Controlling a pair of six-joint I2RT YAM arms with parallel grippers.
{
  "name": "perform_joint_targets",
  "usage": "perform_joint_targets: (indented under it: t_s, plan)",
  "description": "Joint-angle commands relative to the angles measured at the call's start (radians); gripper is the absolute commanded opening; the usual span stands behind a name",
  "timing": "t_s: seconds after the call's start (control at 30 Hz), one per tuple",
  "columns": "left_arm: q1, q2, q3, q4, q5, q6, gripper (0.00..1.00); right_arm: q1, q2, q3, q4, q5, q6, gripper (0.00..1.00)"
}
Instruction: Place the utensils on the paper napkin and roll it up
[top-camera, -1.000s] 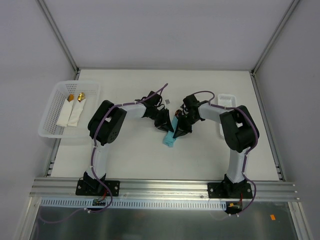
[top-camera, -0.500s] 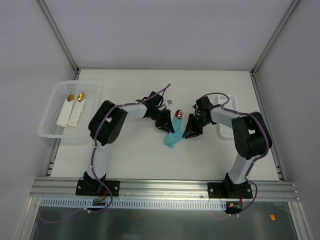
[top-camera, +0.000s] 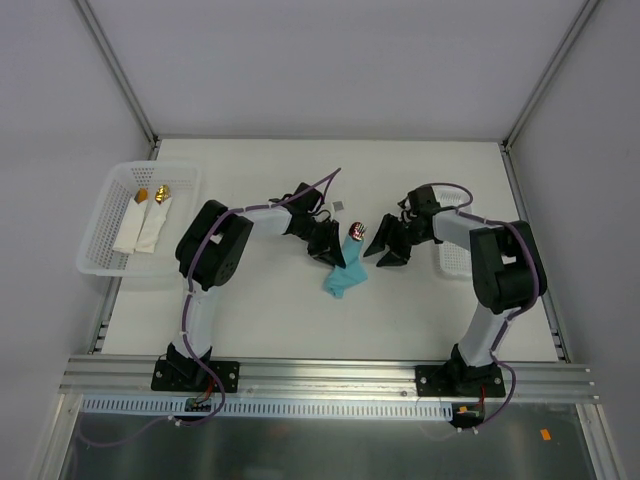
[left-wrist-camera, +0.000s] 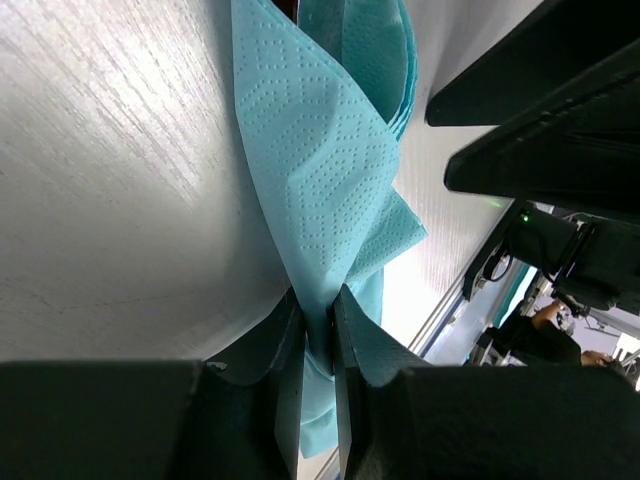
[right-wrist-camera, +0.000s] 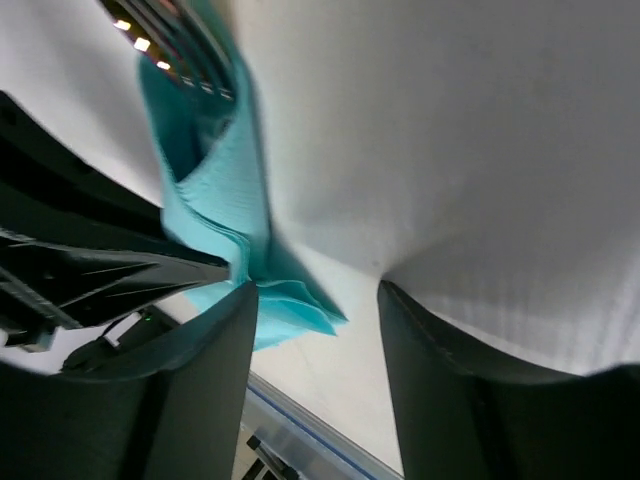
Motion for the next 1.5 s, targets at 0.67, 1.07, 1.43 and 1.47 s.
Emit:
perform_joint_targets:
  t_s: [0.67,1.07,1.43,1.47]
  plan:
    - [0.037,0.067,-0.006,-0.071,0.016,0.028,0.00,0.091,0.196,0.019,0.048,-0.013,0.010,0.55]
    - [0.043,0.073,-0.009,-0.056,0.056,0.012,0.00,0.088,0.271,0.016,0.086,0.007,-0.023,0.02]
    - [0.047,0.026,-0.021,-0.045,0.050,0.028,0.20,0.077,0.174,-0.059,0.223,-0.086,-0.008,0.00]
    - [0.050,0.004,-0.023,-0.046,0.048,0.030,0.23,0.076,0.168,-0.067,0.236,-0.097,-0.002,0.00]
